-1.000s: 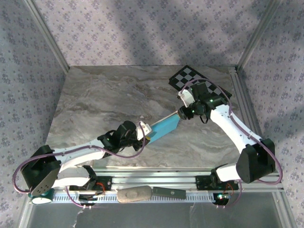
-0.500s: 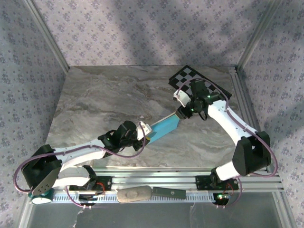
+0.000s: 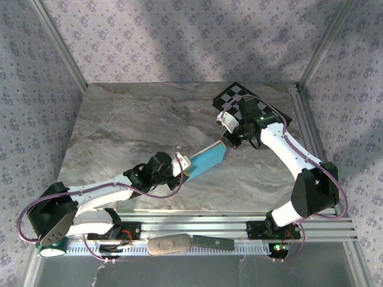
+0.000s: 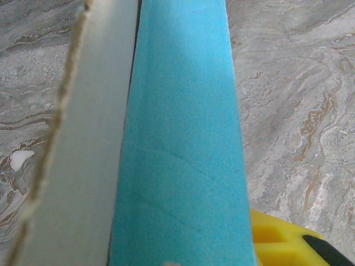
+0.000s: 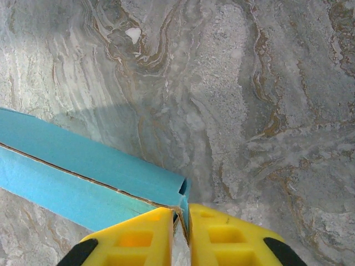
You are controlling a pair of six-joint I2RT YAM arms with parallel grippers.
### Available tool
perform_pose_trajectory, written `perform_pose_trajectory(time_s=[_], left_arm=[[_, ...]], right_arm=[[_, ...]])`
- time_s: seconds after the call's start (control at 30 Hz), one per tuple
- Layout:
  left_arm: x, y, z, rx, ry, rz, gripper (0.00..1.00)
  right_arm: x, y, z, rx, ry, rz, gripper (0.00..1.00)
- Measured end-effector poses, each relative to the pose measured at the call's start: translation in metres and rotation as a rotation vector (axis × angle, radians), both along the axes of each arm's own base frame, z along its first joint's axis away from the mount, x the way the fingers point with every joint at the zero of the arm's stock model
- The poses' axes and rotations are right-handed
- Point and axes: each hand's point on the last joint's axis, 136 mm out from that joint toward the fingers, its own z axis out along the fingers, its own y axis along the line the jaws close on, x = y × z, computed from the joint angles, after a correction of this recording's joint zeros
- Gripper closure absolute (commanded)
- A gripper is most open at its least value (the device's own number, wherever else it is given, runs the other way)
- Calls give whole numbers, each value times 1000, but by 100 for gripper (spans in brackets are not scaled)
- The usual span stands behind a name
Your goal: Fold the paper box
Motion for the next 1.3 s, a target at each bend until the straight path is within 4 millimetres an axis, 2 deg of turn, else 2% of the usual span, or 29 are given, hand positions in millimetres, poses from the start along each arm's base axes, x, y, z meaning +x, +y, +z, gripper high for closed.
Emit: perform_pose_trajectory(time_s=[0.2, 0.47, 0.57, 0.67, 0.8, 0.9, 1.03, 1.1, 1.23, 1.3], left_arm=[[0, 1, -1, 5, 1, 3, 65], [1, 5, -5, 28, 5, 18, 57], [3, 7, -5, 30, 4, 29, 35], [5, 10, -4, 32, -1, 49, 29], [8, 15, 7, 13, -16, 85, 27], [10, 19, 25, -28, -20, 132, 23], [15, 23, 59, -122, -4, 223, 25], [17, 29, 76, -178, 26, 294, 32], [22, 43, 96, -231, 130, 445, 43], [25, 49, 105, -225, 180, 508, 52]], right_arm=[[-1, 1, 1, 1, 7, -13, 100], [-2, 5, 2, 0, 20, -46, 100], [-1, 5, 2, -7, 19, -67, 100], [-1, 5, 3, -10, 14, -86, 100], [0, 4, 7, -11, -3, -106, 100], [-2, 2, 8, -12, -9, -120, 100], [-1, -1, 8, -17, -8, -143, 100], [-1, -1, 8, -15, -3, -155, 100], [0, -1, 10, 0, 1, -179, 100], [-1, -1, 10, 5, 6, -190, 100]])
